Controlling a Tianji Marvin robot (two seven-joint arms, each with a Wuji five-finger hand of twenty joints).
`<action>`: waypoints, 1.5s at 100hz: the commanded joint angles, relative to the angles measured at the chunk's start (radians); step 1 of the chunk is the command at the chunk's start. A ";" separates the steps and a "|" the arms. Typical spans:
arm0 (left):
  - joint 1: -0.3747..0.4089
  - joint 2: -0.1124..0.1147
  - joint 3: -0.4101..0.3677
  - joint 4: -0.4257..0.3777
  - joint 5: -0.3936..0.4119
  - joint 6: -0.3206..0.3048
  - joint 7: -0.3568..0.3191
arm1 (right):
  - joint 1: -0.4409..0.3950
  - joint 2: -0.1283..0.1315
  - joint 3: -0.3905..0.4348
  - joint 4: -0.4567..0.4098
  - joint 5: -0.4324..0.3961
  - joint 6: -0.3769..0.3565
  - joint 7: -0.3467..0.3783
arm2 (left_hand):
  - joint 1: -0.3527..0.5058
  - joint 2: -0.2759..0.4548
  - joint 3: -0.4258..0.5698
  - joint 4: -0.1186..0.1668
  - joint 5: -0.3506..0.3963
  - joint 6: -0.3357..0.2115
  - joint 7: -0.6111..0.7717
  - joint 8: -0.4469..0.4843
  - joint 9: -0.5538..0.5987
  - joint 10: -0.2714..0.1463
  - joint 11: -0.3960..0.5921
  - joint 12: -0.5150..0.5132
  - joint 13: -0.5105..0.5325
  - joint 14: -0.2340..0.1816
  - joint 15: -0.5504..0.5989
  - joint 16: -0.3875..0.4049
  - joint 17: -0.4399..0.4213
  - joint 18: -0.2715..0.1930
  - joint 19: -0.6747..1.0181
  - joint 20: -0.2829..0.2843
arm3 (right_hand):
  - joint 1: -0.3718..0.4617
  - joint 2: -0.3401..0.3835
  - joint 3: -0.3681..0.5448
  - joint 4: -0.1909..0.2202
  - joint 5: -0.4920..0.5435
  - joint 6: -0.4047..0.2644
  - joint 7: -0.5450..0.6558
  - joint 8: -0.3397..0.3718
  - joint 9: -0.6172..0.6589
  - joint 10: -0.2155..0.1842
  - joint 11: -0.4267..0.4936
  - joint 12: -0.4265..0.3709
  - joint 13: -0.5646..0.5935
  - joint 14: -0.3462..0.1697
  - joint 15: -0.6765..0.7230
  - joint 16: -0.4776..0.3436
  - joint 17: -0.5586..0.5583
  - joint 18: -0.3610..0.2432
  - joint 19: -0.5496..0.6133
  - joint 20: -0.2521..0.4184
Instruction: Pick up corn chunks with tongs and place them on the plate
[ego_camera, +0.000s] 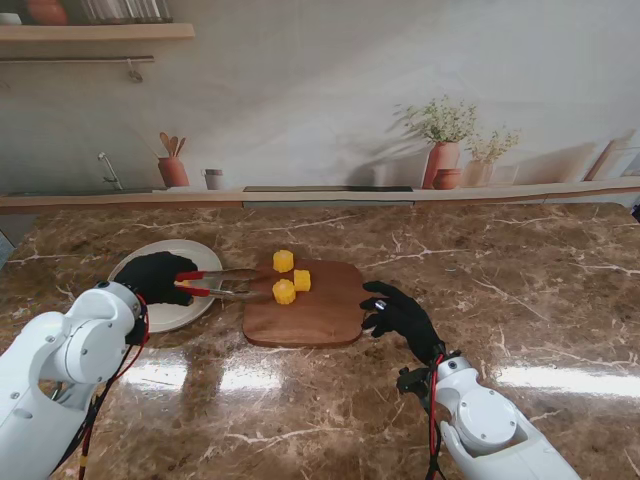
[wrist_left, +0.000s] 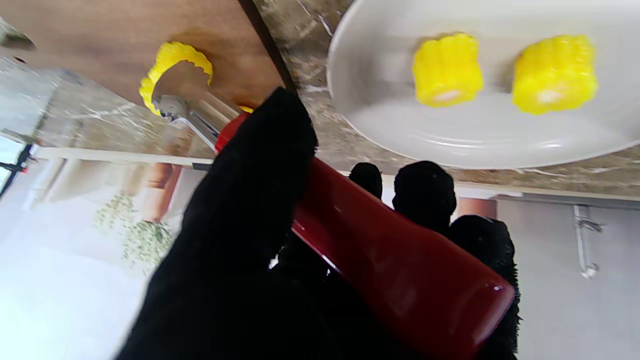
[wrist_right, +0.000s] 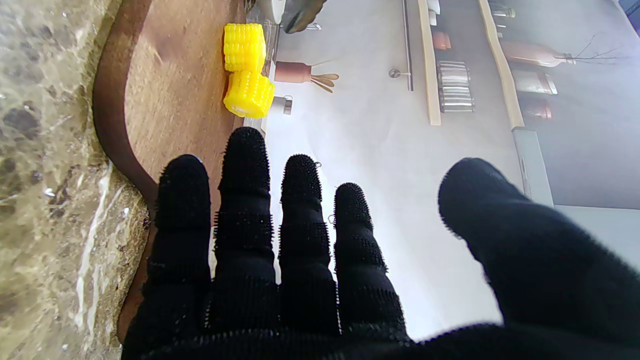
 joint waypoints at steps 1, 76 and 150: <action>-0.009 -0.002 0.024 0.021 -0.010 -0.015 -0.013 | -0.008 -0.004 0.001 0.008 0.005 -0.002 0.008 | 0.044 0.112 0.192 0.018 0.064 -0.103 0.084 0.013 -0.028 -0.036 0.002 -0.011 -0.011 -0.027 -0.011 -0.001 -0.008 -0.020 -0.002 0.002 | -0.017 0.006 -0.017 0.038 -0.018 -0.015 -0.012 -0.011 0.005 -0.013 -0.011 0.014 -0.021 -0.006 0.002 0.018 0.000 -0.010 -0.011 0.031; -0.051 -0.017 0.120 0.110 -0.039 0.021 0.096 | -0.024 -0.003 0.016 -0.014 0.008 -0.002 0.004 | 0.003 0.088 0.263 0.008 0.002 -0.088 0.073 0.013 -0.069 -0.035 0.047 -0.048 -0.004 -0.032 -0.004 -0.001 0.003 -0.031 0.003 0.000 | -0.017 0.005 -0.016 0.037 -0.016 -0.016 -0.012 -0.011 0.004 -0.013 -0.011 0.014 -0.021 -0.006 0.001 0.018 0.001 -0.008 -0.010 0.032; -0.118 -0.028 0.235 0.198 -0.088 0.051 0.152 | -0.040 0.000 0.021 -0.046 0.007 0.007 0.002 | -0.020 0.077 0.301 -0.003 -0.020 -0.082 0.071 0.011 -0.082 -0.038 0.082 -0.080 0.003 -0.030 0.002 -0.001 0.012 -0.030 0.014 0.001 | -0.016 0.006 -0.016 0.037 -0.016 -0.015 -0.012 -0.011 0.006 -0.013 -0.011 0.014 -0.021 -0.005 0.000 0.017 0.001 -0.007 -0.009 0.032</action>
